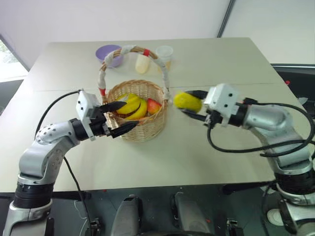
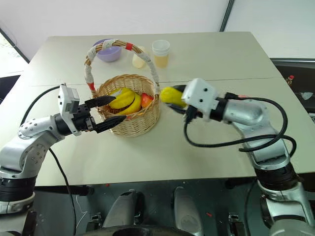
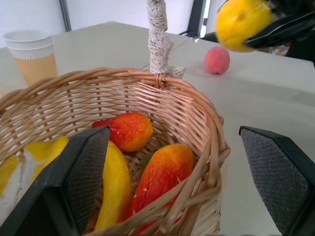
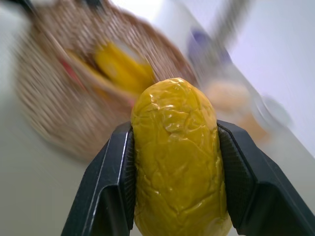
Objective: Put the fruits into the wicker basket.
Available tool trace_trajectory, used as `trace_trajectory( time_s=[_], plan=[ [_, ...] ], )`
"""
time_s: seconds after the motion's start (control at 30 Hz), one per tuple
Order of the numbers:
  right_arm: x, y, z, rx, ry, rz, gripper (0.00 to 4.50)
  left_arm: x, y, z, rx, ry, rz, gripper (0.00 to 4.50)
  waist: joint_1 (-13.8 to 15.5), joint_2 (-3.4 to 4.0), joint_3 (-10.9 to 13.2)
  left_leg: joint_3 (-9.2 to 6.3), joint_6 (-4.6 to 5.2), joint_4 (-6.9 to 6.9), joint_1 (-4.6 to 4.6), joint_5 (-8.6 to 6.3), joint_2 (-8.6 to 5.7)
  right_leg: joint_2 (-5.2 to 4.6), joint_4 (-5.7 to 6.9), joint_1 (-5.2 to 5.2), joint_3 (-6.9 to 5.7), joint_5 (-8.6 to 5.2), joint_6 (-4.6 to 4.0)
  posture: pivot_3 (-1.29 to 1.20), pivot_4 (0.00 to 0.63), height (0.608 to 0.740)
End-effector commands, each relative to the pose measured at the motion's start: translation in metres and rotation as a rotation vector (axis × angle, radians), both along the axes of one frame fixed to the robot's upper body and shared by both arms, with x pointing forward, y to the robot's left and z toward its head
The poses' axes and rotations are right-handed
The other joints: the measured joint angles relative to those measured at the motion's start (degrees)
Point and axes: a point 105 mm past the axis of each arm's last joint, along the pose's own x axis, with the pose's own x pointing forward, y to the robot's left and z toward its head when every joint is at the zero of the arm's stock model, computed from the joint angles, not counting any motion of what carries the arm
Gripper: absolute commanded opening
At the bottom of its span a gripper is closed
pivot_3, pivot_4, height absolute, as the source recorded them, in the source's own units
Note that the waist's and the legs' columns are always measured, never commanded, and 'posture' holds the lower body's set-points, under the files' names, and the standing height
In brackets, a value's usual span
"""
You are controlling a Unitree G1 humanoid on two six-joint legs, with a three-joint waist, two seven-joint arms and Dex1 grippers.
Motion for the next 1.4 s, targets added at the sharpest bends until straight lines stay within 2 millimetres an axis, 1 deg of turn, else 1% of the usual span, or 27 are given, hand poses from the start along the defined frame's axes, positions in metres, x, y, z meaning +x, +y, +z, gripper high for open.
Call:
trace_trajectory(
  time_s=[0.03,0.13,0.23,0.27,0.3,0.37,0.4,0.53,0.6,0.67,0.7,0.73,0.8,0.83,0.87,0.9,0.93,0.97,1.07,1.1,1.17,1.23,1.3,1.4],
  plan=[
    [0.009,0.042,0.000,-0.025,-0.042,0.038,1.70,-0.002,0.003,0.011,0.002,-0.054,0.003,4.50,-0.23,0.00,0.00,0.03,0.00,0.00,0.00,0.00,-0.02,-0.01,-0.01,-0.01,0.01,0.00,0.00,0.00,0.150,0.740],
    [0.023,0.064,-0.001,-0.039,-0.055,0.022,1.70,-0.004,0.003,0.012,0.001,-0.056,0.009,4.50,0.13,0.00,0.00,-0.03,-0.02,-0.01,-0.03,0.01,-0.02,0.01,0.01,-0.06,-0.06,-0.01,-0.02,0.00,0.150,0.740],
    [0.038,0.078,-0.003,-0.066,-0.072,-0.009,1.70,-0.008,0.002,0.012,-0.003,-0.057,0.011,4.50,0.22,0.00,0.00,-0.04,-0.02,-0.01,-0.12,0.01,-0.03,-0.10,-0.01,-0.10,-0.06,-0.01,-0.02,0.00,0.150,0.740],
    [0.040,0.080,-0.004,-0.075,-0.076,-0.012,2.73,-0.010,0.002,0.012,-0.002,-0.057,0.012,4.50,0.29,0.00,0.00,-0.01,-0.02,-0.01,-0.12,0.01,-0.04,-0.15,-0.02,-0.10,-0.05,0.00,-0.01,0.00,0.150,0.740],
    [0.044,0.081,-0.004,-0.081,-0.080,-0.023,3.07,-0.011,0.002,0.012,-0.005,-0.057,0.017,4.50,0.32,-0.01,0.00,-0.02,-0.02,-0.01,-0.13,0.01,-0.06,-0.19,-0.02,-0.10,-0.06,0.00,-0.01,0.00,0.150,0.740],
    [0.046,0.081,-0.002,-0.075,-0.091,-0.033,4.11,-0.012,0.003,0.014,-0.010,-0.059,0.024,4.50,0.29,-0.01,0.00,-0.02,-0.02,-0.01,-0.13,0.01,-0.07,-0.20,-0.02,-0.10,-0.06,0.00,-0.01,0.00,0.150,0.740],
    [0.046,0.081,-0.001,-0.068,-0.096,-0.032,4.38,-0.013,0.003,0.014,-0.010,-0.060,0.027,4.50,0.24,0.00,0.00,-0.03,-0.02,-0.01,-0.13,0.01,-0.06,-0.19,-0.02,-0.10,-0.07,0.00,-0.01,0.00,0.150,0.740],
    [0.035,0.075,0.011,-0.029,-0.141,0.005,4.38,-0.013,0.002,0.015,-0.012,-0.062,0.025,4.50,0.08,0.00,0.00,-0.02,-0.02,-0.02,-0.12,0.01,-0.05,-0.17,-0.02,-0.10,-0.07,0.00,-0.01,0.00,0.150,0.740],
    [0.018,0.066,0.022,0.024,-0.153,0.064,4.38,-0.013,-0.002,0.017,-0.016,-0.066,0.010,4.50,0.12,0.00,0.00,-0.02,-0.02,-0.02,-0.11,0.01,-0.04,-0.16,-0.02,-0.10,-0.07,0.00,-0.01,0.00,0.150,0.740],
    [-0.001,0.048,0.029,0.034,-0.154,0.101,4.38,-0.014,-0.009,0.019,-0.023,-0.067,-0.021,4.50,0.60,-0.01,0.00,-0.04,0.00,-0.02,-0.12,0.00,-0.04,-0.16,-0.02,-0.10,-0.08,0.00,-0.01,0.00,0.150,0.740],
    [-0.006,0.031,0.032,0.050,-0.119,0.073,4.38,-0.016,-0.018,0.020,-0.023,-0.067,-0.059,4.50,0.77,-0.02,0.00,-0.14,-0.01,-0.02,-0.19,0.00,-0.07,-0.19,-0.04,-0.08,-0.14,0.00,-0.01,0.00,0.150,0.740],
    [-0.010,0.020,0.034,0.059,-0.093,0.053,4.38,-0.018,-0.023,0.021,-0.022,-0.067,-0.086,4.50,0.76,-0.02,0.00,-0.16,0.02,-0.01,-0.19,-0.01,-0.08,-0.21,-0.11,-0.03,-0.16,0.00,0.00,0.00,0.150,0.740],
    [0.002,-0.033,0.023,0.073,-0.014,-0.171,4.38,-0.019,-0.042,0.023,-0.019,-0.080,-0.163,4.50,1.07,-0.08,-0.03,-0.14,0.04,-0.01,-0.18,-0.02,-0.11,-0.26,-0.18,0.04,-0.16,0.01,0.01,0.00,0.150,0.740],
    [0.008,-0.055,0.013,0.034,0.000,-0.275,4.38,-0.019,-0.048,0.025,-0.021,-0.085,-0.188,4.50,1.46,-0.09,-0.04,-0.15,0.05,0.00,-0.12,-0.03,-0.12,-0.26,-0.24,0.13,-0.17,0.01,0.01,0.00,0.150,0.740],
    [0.013,-0.083,-0.001,-0.016,0.027,-0.395,4.38,-0.020,-0.056,0.027,-0.028,-0.090,-0.219,4.50,1.46,-0.09,-0.04,-0.15,0.06,-0.01,-0.08,-0.04,-0.14,-0.25,-0.32,0.27,-0.19,0.01,0.01,0.00,0.150,0.740],
    [0.017,-0.103,-0.012,-0.048,0.055,-0.487,4.38,-0.021,-0.061,0.028,-0.034,-0.093,-0.245,4.50,1.69,-0.07,-0.05,-0.12,0.07,-0.01,-0.07,-0.04,-0.15,-0.23,-0.36,0.28,-0.17,0.01,0.01,0.00,0.150,0.740],
    [0.018,-0.116,-0.018,-0.065,0.073,-0.542,4.38,-0.022,-0.065,0.029,-0.037,-0.094,-0.262,4.50,1.65,-0.09,-0.04,-0.03,0.09,-0.01,-0.09,-0.05,-0.23,-0.20,-0.45,0.29,-0.17,0.01,0.01,0.00,0.150,0.740],
    [0.018,-0.123,-0.022,-0.070,0.083,-0.570,4.38,-0.022,-0.067,0.029,-0.038,-0.095,-0.271,4.50,1.28,-0.05,-0.02,0.03,0.10,-0.01,-0.08,-0.06,-0.21,-0.16,-0.47,0.31,-0.16,0.00,0.00,0.00,0.150,0.740],
    [0.036,-0.190,-0.044,0.006,0.136,-0.887,4.38,-0.025,-0.082,0.031,-0.045,-0.112,-0.331,4.50,0.03,0.06,-0.02,0.07,0.12,-0.03,-0.02,-0.07,-0.11,-0.01,-0.42,0.21,-0.02,0.01,0.02,0.00,0.150,0.740],
    [0.038,-0.202,-0.049,0.030,0.143,-0.946,4.38,-0.026,-0.085,0.031,-0.049,-0.117,-0.343,4.50,-0.02,0.05,-0.02,0.06,0.12,-0.03,0.00,-0.07,-0.08,0.04,-0.40,0.22,-0.01,0.01,0.02,0.00,0.150,0.740],
    [0.045,-0.212,-0.059,0.105,0.167,-0.989,4.38,-0.029,-0.092,0.030,-0.055,-0.116,-0.366,4.50,-0.09,0.08,-0.03,0.08,0.12,-0.03,0.03,-0.07,-0.08,0.11,-0.38,0.23,0.00,0.01,0.01,0.00,0.150,0.740],
    [0.052,-0.214,-0.064,0.171,0.187,-1.006,4.38,-0.030,-0.095,0.028,-0.055,-0.116,-0.372,4.50,-0.22,0.08,-0.03,0.08,0.12,-0.04,0.03,-0.07,-0.07,0.14,-0.35,0.22,0.03,0.01,0.01,0.00,0.150,0.740],
    [0.060,-0.220,-0.068,0.225,0.202,-1.042,4.38,-0.031,-0.096,0.029,-0.064,-0.115,-0.368,4.50,-0.21,0.13,-0.01,0.08,0.12,-0.03,0.05,-0.07,-0.06,0.16,-0.33,0.22,0.10,0.01,0.02,0.00,0.150,0.740],
    [0.068,-0.232,-0.077,0.254,0.224,-1.104,4.38,-0.032,-0.095,0.029,-0.063,-0.115,-0.363,4.50,0.10,0.14,-0.01,0.07,0.11,-0.02,0.03,-0.06,-0.09,0.10,-0.26,0.19,0.10,0.01,0.02,0.00,0.150,0.740]
  ],
)
